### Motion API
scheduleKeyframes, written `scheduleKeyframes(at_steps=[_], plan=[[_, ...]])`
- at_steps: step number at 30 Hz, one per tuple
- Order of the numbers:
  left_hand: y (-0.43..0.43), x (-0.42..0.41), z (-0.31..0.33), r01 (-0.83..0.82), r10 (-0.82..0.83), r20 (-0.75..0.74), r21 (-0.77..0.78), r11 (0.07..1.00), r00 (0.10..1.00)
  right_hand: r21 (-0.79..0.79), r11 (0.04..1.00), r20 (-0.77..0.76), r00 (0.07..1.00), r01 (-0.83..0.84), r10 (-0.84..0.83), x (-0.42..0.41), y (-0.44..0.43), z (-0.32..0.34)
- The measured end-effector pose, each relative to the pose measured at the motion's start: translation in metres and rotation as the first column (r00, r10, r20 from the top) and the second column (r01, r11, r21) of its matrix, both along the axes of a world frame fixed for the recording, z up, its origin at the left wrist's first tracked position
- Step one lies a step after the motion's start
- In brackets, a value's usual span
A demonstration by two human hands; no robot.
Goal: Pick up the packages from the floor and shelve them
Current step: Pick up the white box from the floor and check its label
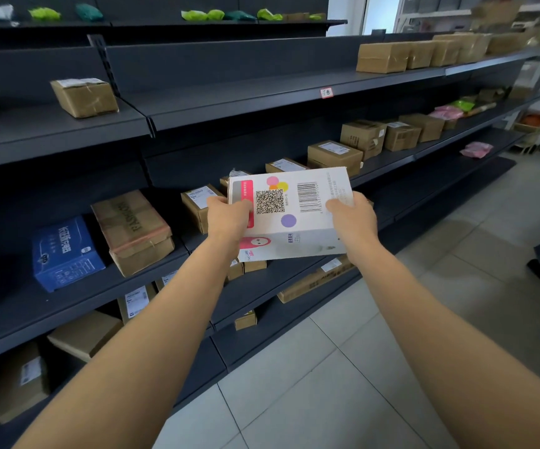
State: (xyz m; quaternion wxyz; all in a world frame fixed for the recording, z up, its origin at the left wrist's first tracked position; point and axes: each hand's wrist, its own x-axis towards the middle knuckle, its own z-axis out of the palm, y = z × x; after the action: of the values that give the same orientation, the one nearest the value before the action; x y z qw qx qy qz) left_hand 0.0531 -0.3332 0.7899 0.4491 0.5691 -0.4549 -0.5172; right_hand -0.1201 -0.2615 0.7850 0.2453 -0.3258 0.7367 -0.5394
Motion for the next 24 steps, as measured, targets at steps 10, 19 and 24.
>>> scheduleKeyframes(at_steps=[10,19,24], plan=[[-0.001,0.002,0.0,0.027,-0.027,-0.046,-0.008,1.0,0.999,-0.036,0.999,0.075,0.997,-0.011,0.014,-0.001,-0.005,-0.002],[-0.009,0.002,0.006,-0.038,0.037,0.163,0.003,0.999,0.986,0.049,0.998,-0.097,0.995,-0.029,0.033,0.004,-0.006,-0.005],[-0.01,0.003,-0.001,-0.024,0.022,0.127,0.017,1.0,0.992,0.058,0.998,-0.098,0.994,-0.041,0.046,0.002,-0.008,-0.004]])
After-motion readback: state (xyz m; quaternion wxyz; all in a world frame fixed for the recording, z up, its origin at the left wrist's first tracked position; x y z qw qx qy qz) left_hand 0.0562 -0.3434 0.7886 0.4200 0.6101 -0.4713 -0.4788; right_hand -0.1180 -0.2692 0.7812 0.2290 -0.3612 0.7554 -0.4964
